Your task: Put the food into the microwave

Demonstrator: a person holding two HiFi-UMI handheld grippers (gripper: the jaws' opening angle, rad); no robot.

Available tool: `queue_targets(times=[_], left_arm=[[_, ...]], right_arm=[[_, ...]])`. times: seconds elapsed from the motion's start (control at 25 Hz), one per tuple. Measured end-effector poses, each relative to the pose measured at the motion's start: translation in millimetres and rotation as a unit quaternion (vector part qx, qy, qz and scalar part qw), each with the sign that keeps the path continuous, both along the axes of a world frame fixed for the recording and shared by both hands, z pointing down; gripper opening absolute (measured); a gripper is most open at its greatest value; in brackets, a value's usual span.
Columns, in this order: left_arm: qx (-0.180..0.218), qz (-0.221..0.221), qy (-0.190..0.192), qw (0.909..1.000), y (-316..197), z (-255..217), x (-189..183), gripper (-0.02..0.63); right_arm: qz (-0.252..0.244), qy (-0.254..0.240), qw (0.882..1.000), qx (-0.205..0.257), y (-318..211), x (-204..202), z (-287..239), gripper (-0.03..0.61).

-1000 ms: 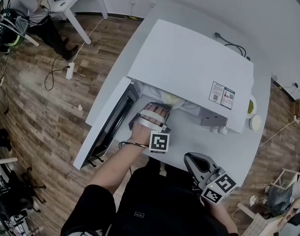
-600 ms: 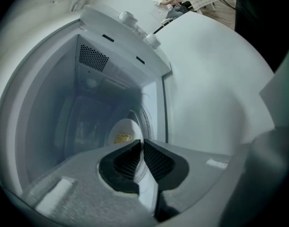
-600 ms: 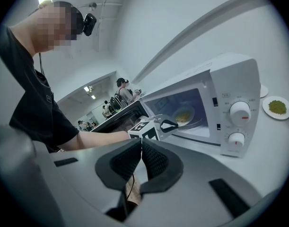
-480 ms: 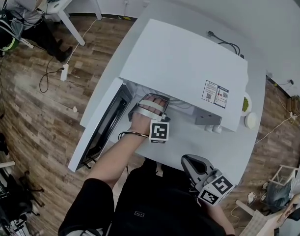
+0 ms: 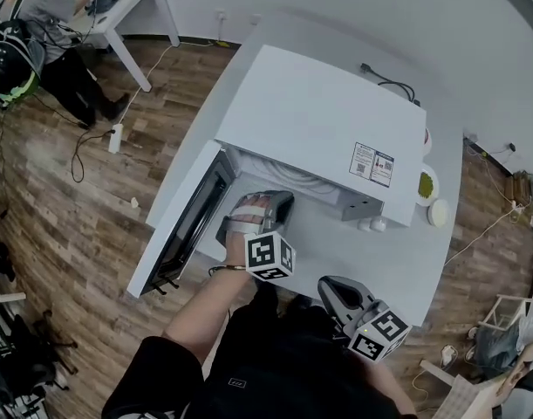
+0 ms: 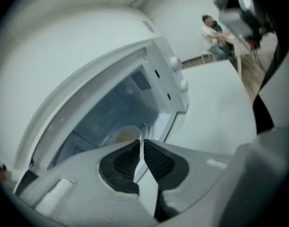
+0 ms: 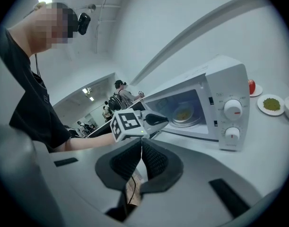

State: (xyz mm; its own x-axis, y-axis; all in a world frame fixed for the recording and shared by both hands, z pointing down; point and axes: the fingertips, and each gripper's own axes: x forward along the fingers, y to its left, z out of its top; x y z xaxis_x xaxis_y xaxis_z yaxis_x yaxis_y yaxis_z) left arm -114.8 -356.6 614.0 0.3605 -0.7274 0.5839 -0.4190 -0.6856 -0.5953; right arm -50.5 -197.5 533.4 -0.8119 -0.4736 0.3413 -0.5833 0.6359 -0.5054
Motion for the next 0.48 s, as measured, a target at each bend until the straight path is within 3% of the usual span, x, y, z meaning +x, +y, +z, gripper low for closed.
queue_targets(times=[0.12,0.32,0.4,0.48], left_arm=[[-0.030,-0.031,0.115,0.9924,45,-37,5,0.032],[-0.048,-0.043,0.227,0.9718,122,-102,22,0.031],[-0.072,-0.053,0.282,0.9551,156,-120,35,0.031],[-0.103,-0.070,0.343,0.9309,190,-132,51,0.031]], right_arm=[[-0.023,-0.009,0.999,0.031,5,-2,-21,0.017],[-0.040,-0.035,0.996,0.075,30,15,-53,0.015],[-0.047,-0.040,0.994,0.088,53,30,-62,0.016],[-0.052,-0.042,0.993,0.096,78,47,-66,0.016]])
